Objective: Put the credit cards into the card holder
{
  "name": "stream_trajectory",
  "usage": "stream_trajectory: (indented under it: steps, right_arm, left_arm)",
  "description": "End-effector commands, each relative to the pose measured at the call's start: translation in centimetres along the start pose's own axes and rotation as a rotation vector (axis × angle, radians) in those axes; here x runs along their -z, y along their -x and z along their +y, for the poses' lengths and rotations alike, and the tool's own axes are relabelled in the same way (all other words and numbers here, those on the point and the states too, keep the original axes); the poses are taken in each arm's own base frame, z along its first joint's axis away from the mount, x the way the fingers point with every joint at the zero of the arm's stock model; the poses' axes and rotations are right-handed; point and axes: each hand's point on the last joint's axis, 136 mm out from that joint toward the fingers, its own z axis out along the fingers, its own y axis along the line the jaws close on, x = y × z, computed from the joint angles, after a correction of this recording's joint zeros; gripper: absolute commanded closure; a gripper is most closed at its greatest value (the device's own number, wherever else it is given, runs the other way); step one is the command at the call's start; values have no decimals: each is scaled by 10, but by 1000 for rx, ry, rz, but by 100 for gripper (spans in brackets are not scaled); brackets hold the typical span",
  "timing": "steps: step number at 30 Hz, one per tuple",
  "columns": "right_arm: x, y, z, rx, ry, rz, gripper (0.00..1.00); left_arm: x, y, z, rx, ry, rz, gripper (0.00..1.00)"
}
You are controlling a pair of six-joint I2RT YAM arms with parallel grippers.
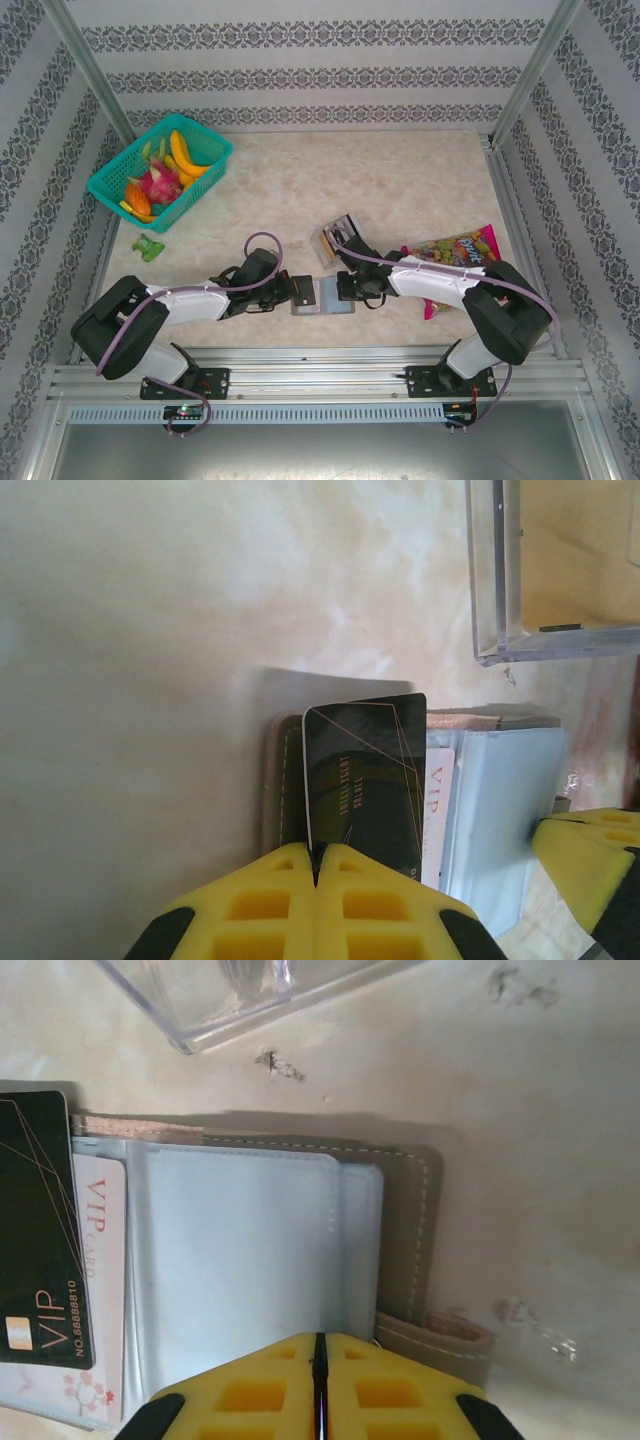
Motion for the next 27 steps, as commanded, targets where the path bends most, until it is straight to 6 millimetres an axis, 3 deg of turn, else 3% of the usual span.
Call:
stream_trajectory:
  steps: [1,4,9,13,15,22,27]
  right_arm:
    - [28,15,15,78,7,-94,88]
    - [29,14,49,110,133,-88,87]
    - [7,10,65,121,136,-16,87]
    - [-16,2,50,130,40,36,87]
    - [-22,-3,33,128,-36,52,88]
    - [-10,-6,-5,94,-118,33,87]
    - [-12,-12,-21,52,-95,56,86]
  left_arm:
    - [1,-13,30,-1,109,19,100]
    - [2,-12,28,-6,104,15,100]
    - [1,-10,24,-11,98,17,100]
    - [2,-11,27,-6,108,15,100]
    - [2,-12,31,-1,124,15,100]
    - [3,-19,56,28,199,18,100]
    - [0,-22,58,26,198,30,100]
